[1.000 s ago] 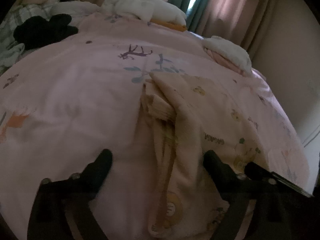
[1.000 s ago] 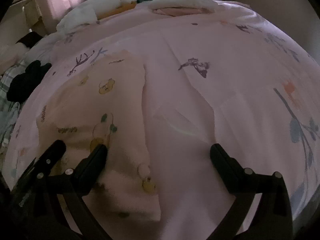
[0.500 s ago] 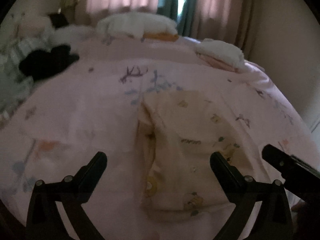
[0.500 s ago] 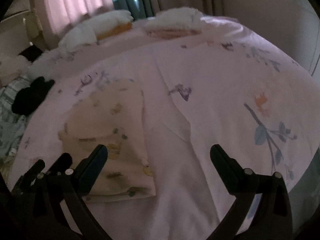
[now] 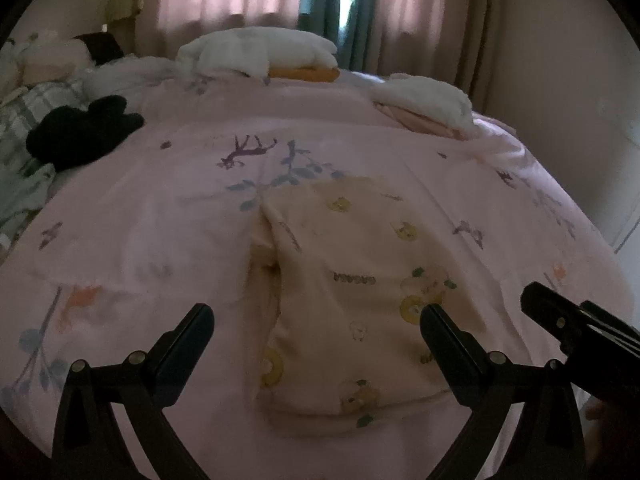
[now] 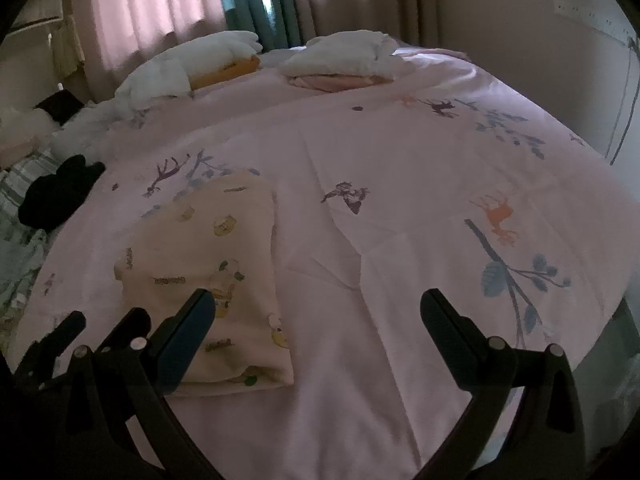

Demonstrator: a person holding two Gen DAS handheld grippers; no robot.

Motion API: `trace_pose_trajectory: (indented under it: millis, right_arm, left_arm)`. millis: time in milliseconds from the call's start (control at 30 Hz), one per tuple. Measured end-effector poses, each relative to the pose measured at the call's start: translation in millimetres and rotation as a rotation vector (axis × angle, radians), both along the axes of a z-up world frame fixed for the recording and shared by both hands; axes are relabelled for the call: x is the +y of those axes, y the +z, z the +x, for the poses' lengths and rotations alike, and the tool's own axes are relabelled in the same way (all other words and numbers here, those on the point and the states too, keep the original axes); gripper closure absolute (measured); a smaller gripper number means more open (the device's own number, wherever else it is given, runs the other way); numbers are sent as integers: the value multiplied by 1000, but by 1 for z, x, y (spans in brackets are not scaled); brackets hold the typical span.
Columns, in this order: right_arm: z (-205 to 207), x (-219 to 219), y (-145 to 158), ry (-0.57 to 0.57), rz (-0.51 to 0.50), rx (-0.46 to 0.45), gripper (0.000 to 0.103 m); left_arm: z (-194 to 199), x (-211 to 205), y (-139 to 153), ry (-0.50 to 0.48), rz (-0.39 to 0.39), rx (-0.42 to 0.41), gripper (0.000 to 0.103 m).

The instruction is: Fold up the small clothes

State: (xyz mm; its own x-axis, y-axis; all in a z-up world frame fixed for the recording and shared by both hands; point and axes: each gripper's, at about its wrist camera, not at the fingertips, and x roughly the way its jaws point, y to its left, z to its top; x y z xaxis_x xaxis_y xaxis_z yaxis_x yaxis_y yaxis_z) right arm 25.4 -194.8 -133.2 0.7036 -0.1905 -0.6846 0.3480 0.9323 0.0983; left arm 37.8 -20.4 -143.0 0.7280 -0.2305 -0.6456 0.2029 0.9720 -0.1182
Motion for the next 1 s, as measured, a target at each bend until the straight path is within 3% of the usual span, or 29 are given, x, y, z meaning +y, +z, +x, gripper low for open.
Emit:
trace_pose_trajectory:
  millis: [200,1000]
  right_arm:
    - [1,1,-2,-4,-14,14,0]
    - [1,8,-2,0,-60,43,0]
  left_arm:
    - [-1,0,1,25,43,-14,1]
    - [-1,13,9,60,32,-37,1]
